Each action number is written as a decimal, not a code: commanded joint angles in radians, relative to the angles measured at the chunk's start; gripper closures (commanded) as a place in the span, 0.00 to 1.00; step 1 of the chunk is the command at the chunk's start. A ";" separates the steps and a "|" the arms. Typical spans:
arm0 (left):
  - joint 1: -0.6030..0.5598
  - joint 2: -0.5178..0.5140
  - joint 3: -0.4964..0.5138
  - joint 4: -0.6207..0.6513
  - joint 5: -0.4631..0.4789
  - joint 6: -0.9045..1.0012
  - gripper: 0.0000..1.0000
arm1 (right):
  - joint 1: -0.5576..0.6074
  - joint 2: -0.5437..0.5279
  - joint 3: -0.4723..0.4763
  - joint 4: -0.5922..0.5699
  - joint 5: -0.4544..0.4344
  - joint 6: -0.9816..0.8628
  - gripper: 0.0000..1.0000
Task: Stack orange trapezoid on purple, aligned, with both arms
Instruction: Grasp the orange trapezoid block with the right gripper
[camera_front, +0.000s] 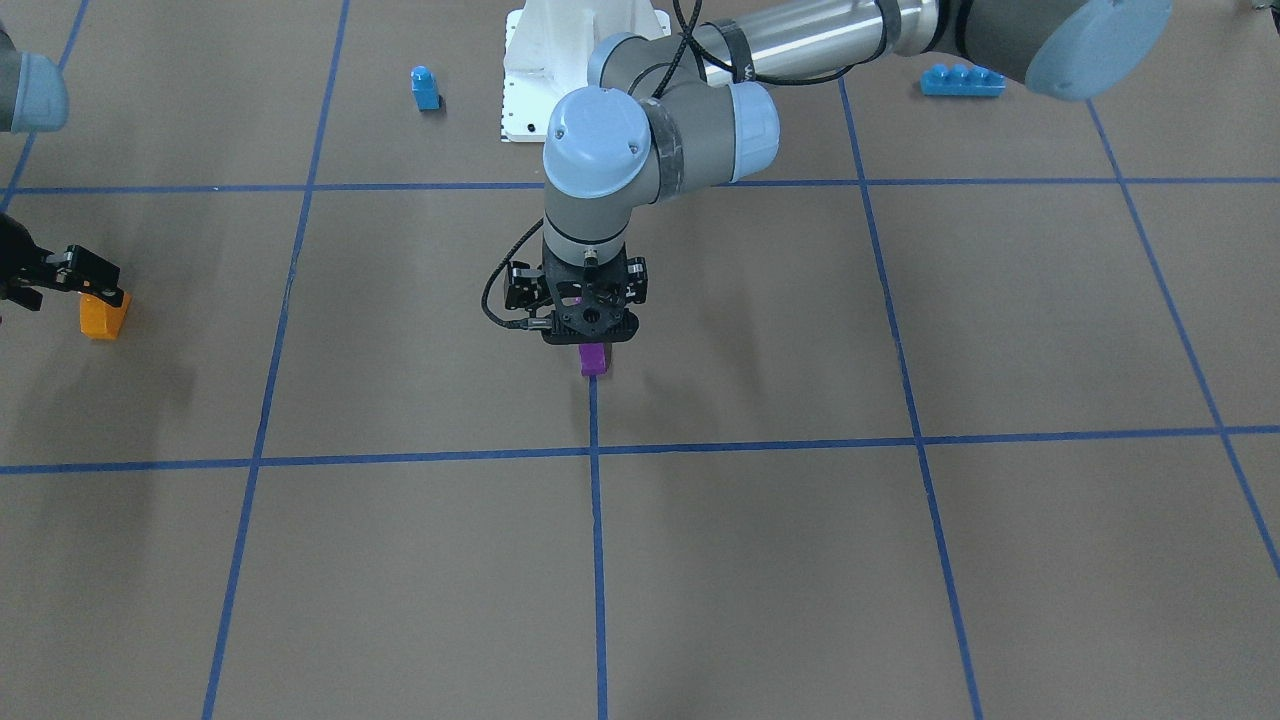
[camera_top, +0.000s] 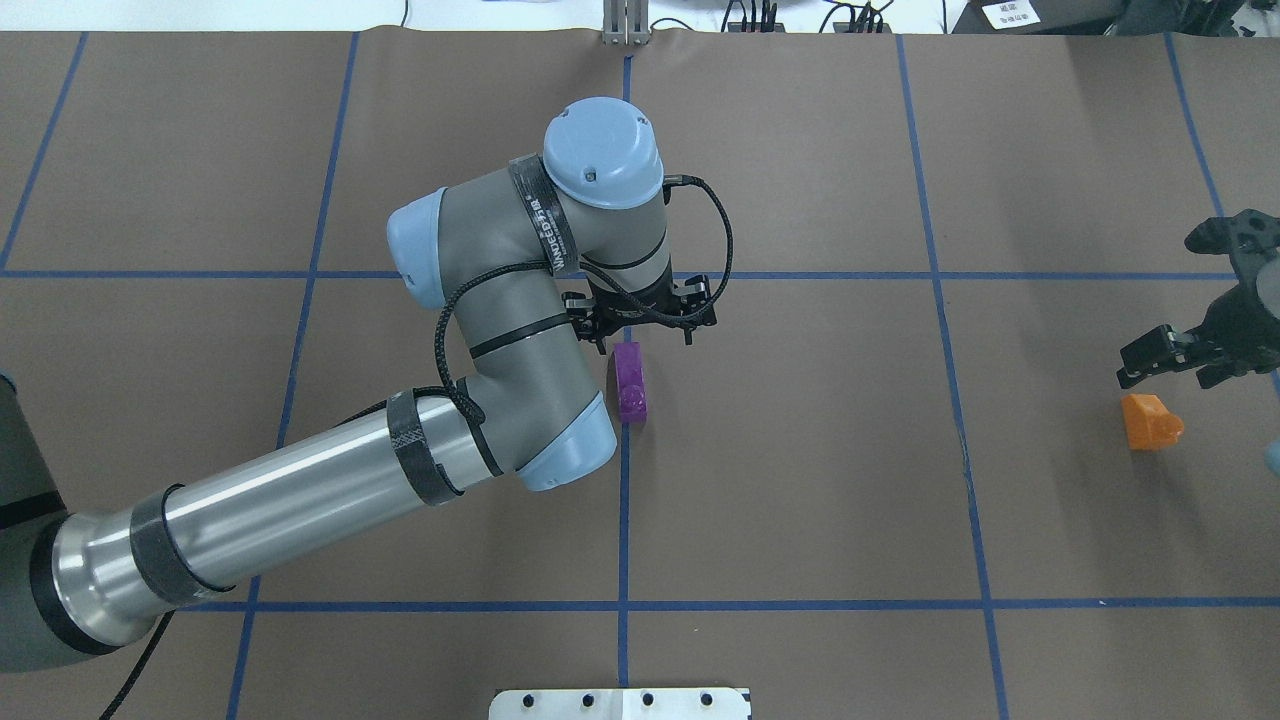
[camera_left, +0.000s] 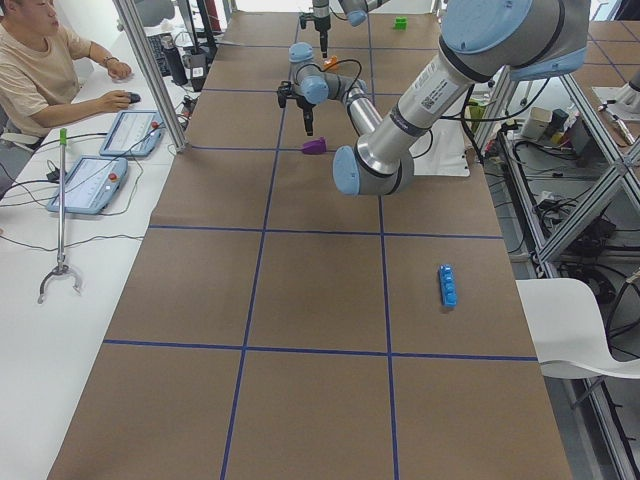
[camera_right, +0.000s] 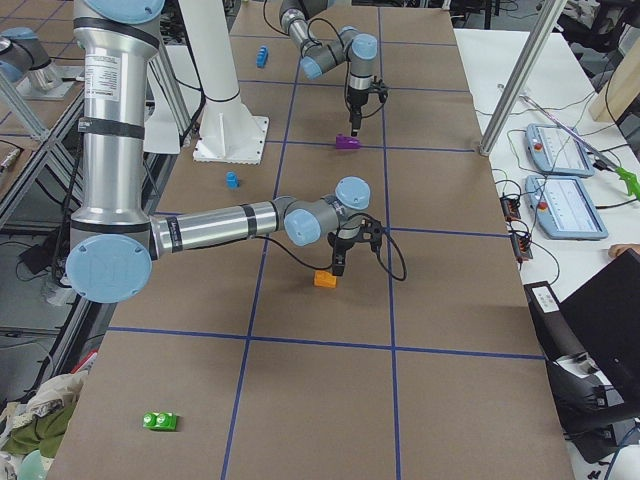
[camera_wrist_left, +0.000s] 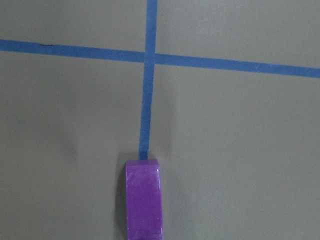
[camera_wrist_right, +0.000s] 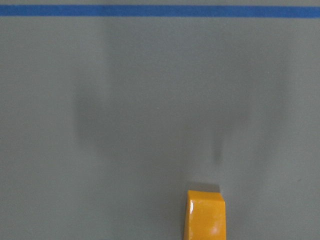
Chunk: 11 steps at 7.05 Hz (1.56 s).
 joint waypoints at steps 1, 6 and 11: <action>0.000 0.000 -0.002 -0.002 0.004 -0.014 0.00 | -0.022 -0.005 -0.033 0.002 -0.026 0.014 0.00; 0.001 0.000 -0.008 -0.003 0.004 -0.035 0.00 | -0.062 -0.005 -0.093 0.002 -0.046 0.047 0.23; -0.006 0.003 -0.040 -0.003 0.019 -0.035 0.00 | -0.092 -0.008 0.117 -0.013 -0.047 0.170 1.00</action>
